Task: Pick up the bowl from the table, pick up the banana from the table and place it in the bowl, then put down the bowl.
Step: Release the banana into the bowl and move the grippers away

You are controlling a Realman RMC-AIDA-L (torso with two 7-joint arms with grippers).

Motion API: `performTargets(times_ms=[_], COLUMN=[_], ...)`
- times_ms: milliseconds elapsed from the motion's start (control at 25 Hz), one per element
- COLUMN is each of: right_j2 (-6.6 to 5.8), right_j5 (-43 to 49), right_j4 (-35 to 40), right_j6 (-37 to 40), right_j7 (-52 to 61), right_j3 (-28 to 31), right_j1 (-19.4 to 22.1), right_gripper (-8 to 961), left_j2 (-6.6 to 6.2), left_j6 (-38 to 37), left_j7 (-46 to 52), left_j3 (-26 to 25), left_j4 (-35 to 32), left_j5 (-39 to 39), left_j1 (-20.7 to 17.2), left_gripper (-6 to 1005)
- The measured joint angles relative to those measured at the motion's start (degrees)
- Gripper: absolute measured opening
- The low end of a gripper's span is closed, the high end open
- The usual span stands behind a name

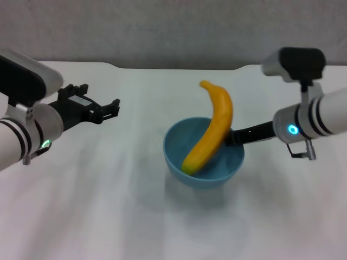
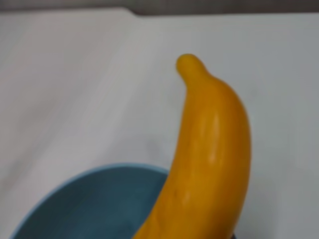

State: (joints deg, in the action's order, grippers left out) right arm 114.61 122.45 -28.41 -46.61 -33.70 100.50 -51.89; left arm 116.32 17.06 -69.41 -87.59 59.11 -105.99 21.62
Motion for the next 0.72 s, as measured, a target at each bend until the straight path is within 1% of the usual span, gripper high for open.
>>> performTargets(times_ms=[40,120,240,400,720], right_j2=[0.0,0.0,0.26,0.93,1.04], right_j5=[2.28,4.86,5.97,5.7,5.53], right_j4=[1.42,4.38,7.39,7.58,7.63], right_j6=[-0.54,-0.97,-1.22,-0.97,1.61], right_j7=[1.2,2.31,2.59,2.5,2.46], right_j3=[0.42,0.85,0.49,-0.94,-2.18], right_j1=[-1.81,-4.96,-7.61,-7.07,-3.72], right_gripper=[35,35,35,35,36], left_j2=[0.02,0.14,0.25,0.26,0.35], left_j6=[-0.31,-1.73,-3.01,-4.12,-4.3], left_j7=[0.39,2.14,3.92,4.44,4.72], left_j3=[0.11,0.57,0.73,0.75,0.76], left_j4=[-0.04,-0.13,-0.14,0.22,-0.22], left_j5=[-0.8,-4.76,-7.71,-7.96,-7.86], left_j1=[0.03,0.12,0.1,-0.44,-1.15], left_gripper=[893,893,894,894,894])
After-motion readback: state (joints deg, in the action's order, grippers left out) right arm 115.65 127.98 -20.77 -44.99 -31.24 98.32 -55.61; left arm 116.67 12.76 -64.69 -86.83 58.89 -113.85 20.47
